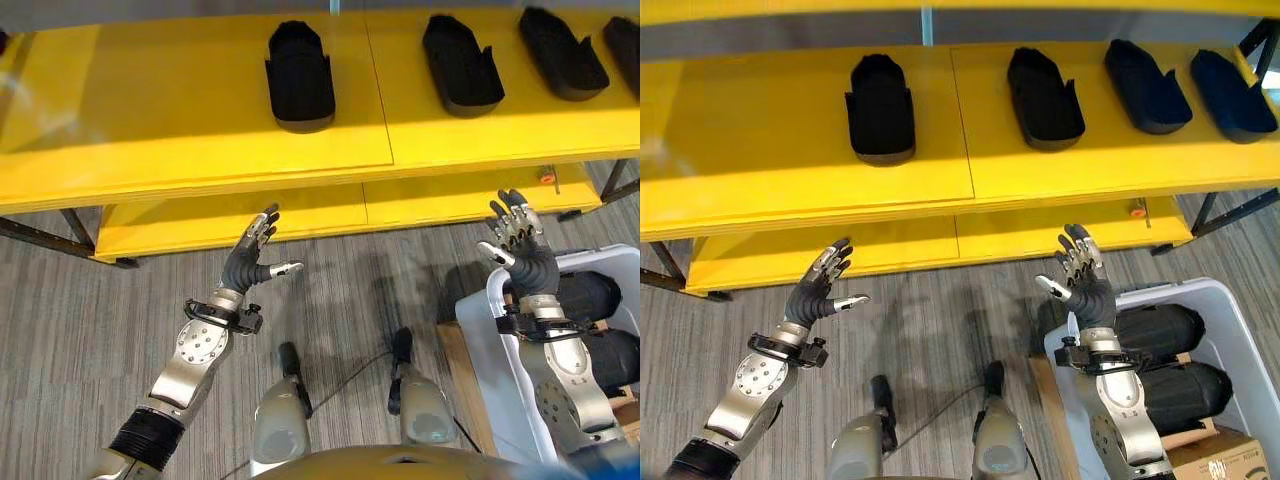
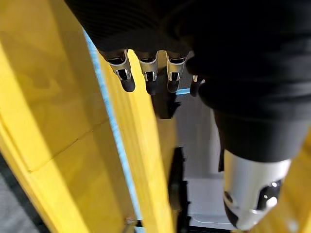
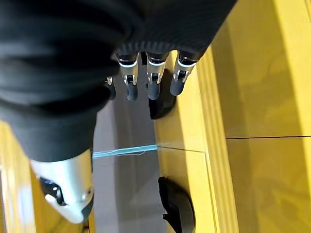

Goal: Move parts from the plastic box to the shelf.

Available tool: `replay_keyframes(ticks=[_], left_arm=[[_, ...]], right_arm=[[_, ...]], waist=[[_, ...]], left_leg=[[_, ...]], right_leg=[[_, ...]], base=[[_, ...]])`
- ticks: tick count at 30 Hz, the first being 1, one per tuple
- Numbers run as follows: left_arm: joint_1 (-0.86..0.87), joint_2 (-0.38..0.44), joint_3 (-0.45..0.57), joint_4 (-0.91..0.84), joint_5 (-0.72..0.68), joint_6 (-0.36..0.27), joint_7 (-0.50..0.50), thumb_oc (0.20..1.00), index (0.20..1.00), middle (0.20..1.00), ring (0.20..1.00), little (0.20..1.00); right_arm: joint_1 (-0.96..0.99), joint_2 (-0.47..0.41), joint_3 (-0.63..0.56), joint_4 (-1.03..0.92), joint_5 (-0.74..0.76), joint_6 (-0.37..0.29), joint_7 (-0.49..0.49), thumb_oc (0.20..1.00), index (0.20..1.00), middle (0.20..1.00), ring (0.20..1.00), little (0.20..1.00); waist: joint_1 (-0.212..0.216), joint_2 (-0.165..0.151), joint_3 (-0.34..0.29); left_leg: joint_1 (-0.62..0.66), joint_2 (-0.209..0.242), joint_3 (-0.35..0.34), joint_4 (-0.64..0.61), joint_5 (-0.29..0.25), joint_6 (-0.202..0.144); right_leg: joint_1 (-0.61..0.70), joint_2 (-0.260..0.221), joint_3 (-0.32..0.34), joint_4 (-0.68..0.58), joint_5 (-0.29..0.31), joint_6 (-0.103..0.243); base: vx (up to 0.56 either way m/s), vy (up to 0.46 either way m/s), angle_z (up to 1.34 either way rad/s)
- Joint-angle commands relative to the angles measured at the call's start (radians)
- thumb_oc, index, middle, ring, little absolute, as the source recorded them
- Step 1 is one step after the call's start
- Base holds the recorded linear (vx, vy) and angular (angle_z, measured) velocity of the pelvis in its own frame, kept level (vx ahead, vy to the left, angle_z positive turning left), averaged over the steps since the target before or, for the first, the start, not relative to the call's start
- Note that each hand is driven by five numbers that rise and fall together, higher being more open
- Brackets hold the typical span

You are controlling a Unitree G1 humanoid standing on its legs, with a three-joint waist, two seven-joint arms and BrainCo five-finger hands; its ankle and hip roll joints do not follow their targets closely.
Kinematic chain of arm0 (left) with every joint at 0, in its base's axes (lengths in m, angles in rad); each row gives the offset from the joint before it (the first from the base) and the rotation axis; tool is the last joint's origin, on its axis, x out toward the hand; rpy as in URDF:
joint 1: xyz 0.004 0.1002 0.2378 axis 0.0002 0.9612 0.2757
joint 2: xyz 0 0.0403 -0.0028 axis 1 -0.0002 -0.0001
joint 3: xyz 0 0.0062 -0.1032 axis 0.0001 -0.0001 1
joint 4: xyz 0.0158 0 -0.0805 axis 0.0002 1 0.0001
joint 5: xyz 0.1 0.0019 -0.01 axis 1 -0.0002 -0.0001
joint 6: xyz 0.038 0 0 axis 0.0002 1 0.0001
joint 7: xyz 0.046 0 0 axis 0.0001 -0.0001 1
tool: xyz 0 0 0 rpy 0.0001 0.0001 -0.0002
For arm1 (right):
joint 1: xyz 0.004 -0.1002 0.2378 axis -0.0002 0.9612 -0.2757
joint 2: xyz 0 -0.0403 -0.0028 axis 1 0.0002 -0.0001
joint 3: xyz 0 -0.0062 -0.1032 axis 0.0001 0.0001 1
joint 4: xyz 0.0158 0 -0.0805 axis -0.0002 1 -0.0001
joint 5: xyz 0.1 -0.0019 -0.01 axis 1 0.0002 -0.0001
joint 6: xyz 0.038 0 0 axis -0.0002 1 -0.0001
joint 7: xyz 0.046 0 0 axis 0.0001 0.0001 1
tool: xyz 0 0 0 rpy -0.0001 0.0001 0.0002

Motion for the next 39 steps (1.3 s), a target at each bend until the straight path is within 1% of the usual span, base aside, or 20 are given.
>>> replay_keyframes(ticks=[1,3,4,7,9,10,11,13,14,15,17,18,21,23,26,29,34,36,37,39], left_arm=[[0.011,0.028,0.056,-0.094,-0.01,-0.045,-0.029,1.0,1.0,1.0,1.0,1.0],[0.006,0.035,0.059,-0.095,-0.015,-0.041,-0.044,1.0,1.0,1.0,1.0,1.0],[-0.024,0.037,0.044,-0.076,-0.028,-0.038,-0.053,1.0,1.0,1.0,1.0,1.0],[-0.041,0.053,0.043,-0.086,-0.015,-0.044,-0.056,1.0,1.0,1.0,1.0,1.0],[-0.027,0.055,0.059,-0.081,-0.028,-0.04,-0.053,1.0,1.0,1.0,1.0,1.0],[-0.025,0.054,0.06,-0.083,-0.028,-0.039,-0.053,1.0,1.0,1.0,1.0,1.0],[0.008,0.042,0.089,-0.078,-0.034,-0.03,-0.04,1.0,1.0,1.0,1.0,1.0],[0.021,0.036,0.101,-0.075,-0.037,-0.025,-0.041,1.0,1.0,1.0,1.0,1.0],[0.038,0.027,0.115,-0.074,-0.044,-0.022,-0.034,1.0,1.0,1.0,1.0,1.0],[0.058,0.018,0.131,-0.075,-0.056,-0.016,-0.04,1.0,1.0,1.0,1.0,1.0],[0.09,0.003,0.159,-0.082,-0.069,-0.014,-0.046,1.0,1.0,1.0,1.0,1.0],[0.113,-0.001,0.172,-0.089,-0.067,-0.009,-0.051,1.0,1.0,1.0,1.0,1.0],[0.137,-0.017,0.174,-0.083,-0.076,-0.012,-0.057,1.0,1.0,1.0,1.0,1.0],[0.157,-0.034,0.169,-0.083,-0.088,-0.007,-0.07,1.0,1.0,1.0,1.0,1.0],[0.166,-0.038,0.164,-0.081,-0.083,-0.005,-0.088,1.0,1.0,1.0,1.0,1.0],[0.168,-0.048,0.158,-0.075,-0.078,-0.005,-0.097,1.0,1.0,1.0,1.0,1.0],[0.143,-0.068,0.126,-0.062,-0.066,-0.009,-0.11,1.0,1.0,1.0,1.0,1.0],[0.119,-0.08,0.1,-0.047,-0.061,-0.008,-0.108,1.0,1.0,1.0,1.0,1.0],[0.101,-0.086,0.085,-0.041,-0.056,-0.01,-0.104,1.0,1.0,1.0,1.0,1.0],[0.092,-0.087,0.079,-0.039,-0.052,-0.013,-0.1,1.0,1.0,1.0,1.0,1.0]], right_arm=[[0.023,0.006,-0.041,-0.049,0.012,-0.021,0.031,1.0,1.0,1.0,1.0,1.0],[0.05,0.014,-0.04,-0.042,0.02,-0.005,0.048,1.0,1.0,1.0,1.0,1.0],[0.043,0.024,-0.024,-0.015,0.014,0.006,0.055,1.0,1.0,1.0,1.0,1.0],[0.001,0.034,0.025,0.015,0.044,0.014,0.072,1.0,1.0,1.0,1.0,1.0],[-0.02,0.033,0.052,0.008,0.06,0.016,0.081,1.0,1.0,1.0,1.0,1.0],[-0.021,0.032,0.053,0.008,0.061,0.016,0.081,1.0,1.0,1.0,1.0,1.0],[-0.035,0.033,0.07,0.002,0.065,0.024,0.092,1.0,1.0,1.0,1.0,1.0],[-0.045,0.03,0.081,0.005,0.07,0.027,0.096,1.0,1.0,1.0,1.0,1.0],[-0.057,0.03,0.088,0.004,0.069,0.029,0.095,1.0,1.0,1.0,1.0,1.0],[-0.062,0.029,0.088,0.005,0.068,0.032,0.098,1.0,1.0,1.0,1.0,1.0],[-0.087,0.033,0.094,0.017,0.067,0.037,0.099,1.0,1.0,1.0,1.0,1.0],[-0.079,0.038,0.087,0.015,0.072,0.034,0.102,1.0,1.0,1.0,1.0,1.0],[-0.068,0.025,0.074,0.007,0.075,0.033,0.107,1.0,1.0,1.0,1.0,1.0],[-0.05,0.014,0.059,-0.007,0.079,0.032,0.121,1.0,1.0,1.0,1.0,1.0],[-0.011,-0.003,0.02,-0.02,0.078,0.028,0.129,1.0,1.0,1.0,1.0,1.0],[0.01,-0.007,0.002,-0.028,0.079,0.021,0.136,1.0,1.0,1.0,1.0,1.0],[0.056,-0.021,-0.046,-0.041,0.074,0.005,0.138,1.0,1.0,1.0,1.0,1.0],[0.075,-0.022,-0.069,-0.046,0.077,-0.008,0.131,1.0,1.0,1.0,1.0,1.0],[0.079,-0.025,-0.076,-0.05,0.079,-0.018,0.128,1.0,1.0,1.0,1.0,1.0],[0.082,-0.027,-0.081,-0.05,0.076,-0.022,0.125,1.0,1.0,1.0,1.0,1.0]], waist=[[-0.009,-0.028,-0.036],[-0.015,-0.036,-0.048],[-0.022,-0.039,-0.044],[-0.018,-0.024,-0.05],[0.01,-0.001,-0.048],[0.01,0.001,-0.044],[0.043,0.007,-0.042],[0.052,0.001,-0.036],[0.07,0.0,-0.038],[0.078,-0.008,-0.037],[0.104,-0.024,-0.047],[0.112,-0.027,-0.053],[0.094,-0.018,-0.068],[0.077,-0.014,-0.084],[0.044,0.006,-0.104],[0.03,0.016,-0.108],[-0.008,0.056,-0.106],[-0.029,0.068,-0.093],[-0.031,0.072,-0.074],[-0.025,0.075,-0.06]], left_leg=[[-0.029,0.048,-0.024,0.128,-0.092,-0.02],[-0.038,0.009,-0.019,0.167,-0.128,0.001],[-0.053,-0.014,-0.006,0.181,-0.136,0.018],[-0.045,-0.024,0.033,0.15,-0.13,0.032],[-0.003,0.006,0.065,0.099,-0.128,0.034],[0.005,0.008,0.066,0.095,-0.128,0.032],[0.037,0.018,0.132,0.057,-0.111,0.05],[0.066,0.014,0.16,0.032,-0.107,0.055],[0.08,0.02,0.201,0.02,-0.101,0.068],[0.097,0.019,0.225,0.013,-0.103,0.067],[0.119,0.043,0.288,0.016,-0.097,0.056],[0.124,0.056,0.296,0.02,-0.09,0.048],[0.143,0.108,0.319,0.022,-0.055,0.018],[0.163,0.134,0.347,0.014,-0.037,0.004],[0.196,0.191,0.389,-0.023,0.029,-0.044],[0.214,0.215,0.411,-0.034,0.05,-0.063],[0.237,0.271,0.441,-0.056,0.112,-0.114],[0.226,0.307,0.431,-0.012,0.14,-0.138],[0.211,0.348,0.397,0.09,0.171,-0.159],[0.194,0.376,0.36,0.157,0.197,-0.173]], right_leg=[[0.081,-0.133,0.011,0.022,0.049,0.089],[0.088,-0.168,0.013,0.022,0.089,0.105],[0.061,-0.186,0.025,0.02,0.158,0.115],[0.012,-0.199,0.004,0.007,0.263,0.131],[0.014,-0.183,-0.083,0.063,0.188,0.127],[0.017,-0.181,-0.082,0.067,0.183,0.126],[0.033,-0.187,-0.207,0.169,0.118,0.115],[0.04,-0.19,-0.223,0.204,0.091,0.11],[0.053,-0.195,-0.286,0.27,0.073,0.106],[0.064,-0.193,-0.29,0.281,0.051,0.102],[0.108,-0.169,-0.34,0.21,0.022,0.09],[0.119,-0.144,-0.331,0.178,-0.011,0.078],[0.118,-0.089,-0.278,0.147,-0.057,0.047],[0.135,-0.061,-0.263,0.103,-0.069,0.041],[0.135,0.008,-0.218,0.046,-0.087,0.022],[0.136,0.034,-0.202,0.037,-0.1,0.011],[0.142,0.101,-0.167,-0.005,-0.114,-0.013],[0.14,0.137,-0.134,0.004,-0.14,-0.038],[0.147,0.17,-0.105,0.009,-0.162,-0.063],[0.156,0.191,-0.092,0.011,-0.172,-0.08]], base=[[-0.02,0.218,0.13],[-0.09,0.273,0.1],[-0.16,0.228,0.11],[-0.1,0.17,-0.07],[-0.01,0.131,-0.62],[-0.11,0.209,-1.03],[-0.07,0.144,-1.04],[-0.06,0.15,-1.17],[-0.06,0.097,-1.23],[-0.07,0.013,-1.01],[-0.05,-0.169,-0.94],[0.0,-0.234,-1.34],[0.04,-0.225,-0.72],[0.05,-0.192,-0.34],[0.05,-0.239,-0.81],[0.04,-0.13,-0.61],[0.04,-0.157,-0.22],[0.09,-0.265,-0.18],[0.13,-0.266,-0.32],[0.09,-0.177,-0.67]])
